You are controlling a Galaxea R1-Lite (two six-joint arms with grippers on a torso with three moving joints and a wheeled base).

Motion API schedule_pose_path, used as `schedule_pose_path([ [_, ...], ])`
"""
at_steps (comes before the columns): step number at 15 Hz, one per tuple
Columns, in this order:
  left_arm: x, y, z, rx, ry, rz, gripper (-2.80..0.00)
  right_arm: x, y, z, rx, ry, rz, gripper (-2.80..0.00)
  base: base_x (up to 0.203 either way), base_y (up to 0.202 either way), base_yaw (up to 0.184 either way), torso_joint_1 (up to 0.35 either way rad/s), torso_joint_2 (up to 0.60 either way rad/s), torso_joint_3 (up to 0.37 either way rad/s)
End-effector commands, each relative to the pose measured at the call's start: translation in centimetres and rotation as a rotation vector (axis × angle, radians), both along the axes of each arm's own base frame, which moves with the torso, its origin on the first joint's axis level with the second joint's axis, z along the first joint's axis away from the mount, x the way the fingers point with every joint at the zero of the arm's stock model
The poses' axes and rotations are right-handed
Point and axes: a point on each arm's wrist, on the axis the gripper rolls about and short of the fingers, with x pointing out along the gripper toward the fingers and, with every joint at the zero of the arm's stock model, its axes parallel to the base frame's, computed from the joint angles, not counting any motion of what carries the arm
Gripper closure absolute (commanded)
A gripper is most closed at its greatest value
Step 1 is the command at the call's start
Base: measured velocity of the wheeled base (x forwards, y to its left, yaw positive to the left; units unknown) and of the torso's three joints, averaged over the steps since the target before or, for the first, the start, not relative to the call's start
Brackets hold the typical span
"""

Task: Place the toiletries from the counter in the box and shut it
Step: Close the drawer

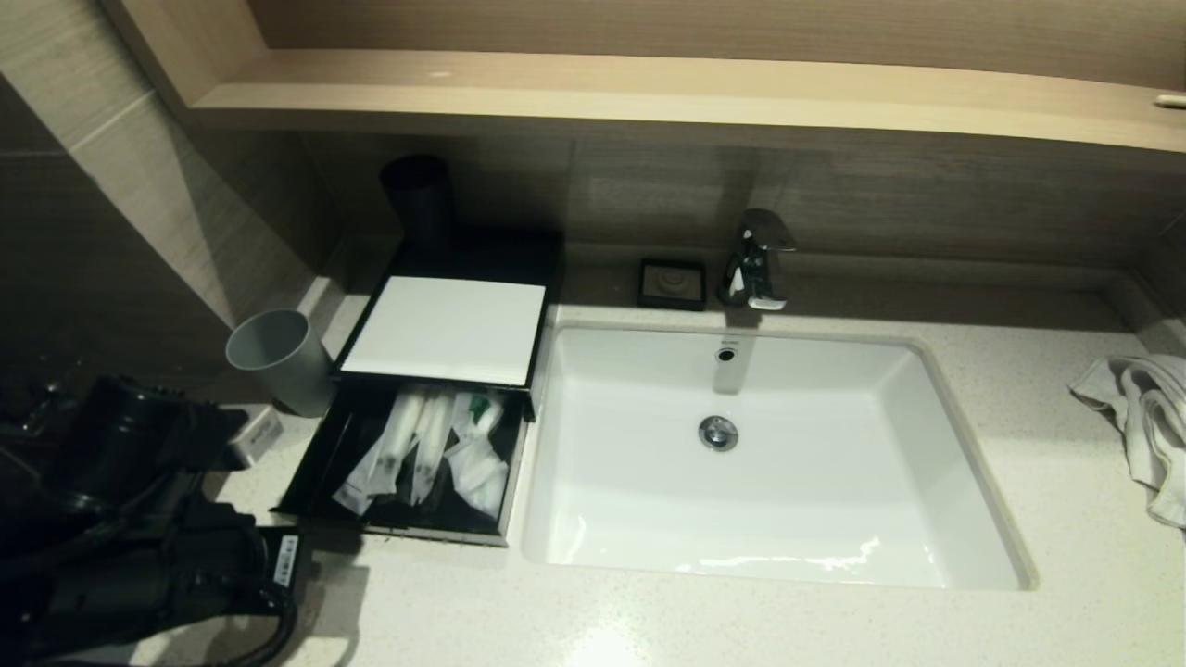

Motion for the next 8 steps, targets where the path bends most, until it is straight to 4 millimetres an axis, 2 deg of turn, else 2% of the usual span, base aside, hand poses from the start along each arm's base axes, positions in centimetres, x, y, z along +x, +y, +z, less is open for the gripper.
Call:
schedule_pose_path([
  [1,0.50,-0.18,-0.44,0.005,0.018,0.000,0.00,0.00,0.00,0.00,0.000,0.000,0.000,0.00,0.000,0.000,0.000,0.000,0.00,0.000],
  [8,0.69,-0.49,-0.32,-0.050,0.022,-0.051,0.00,0.00,0.00,0.00,0.000,0.000,0.002,0.00,0.000,0.000,0.000,0.000,0.00,0.000],
])
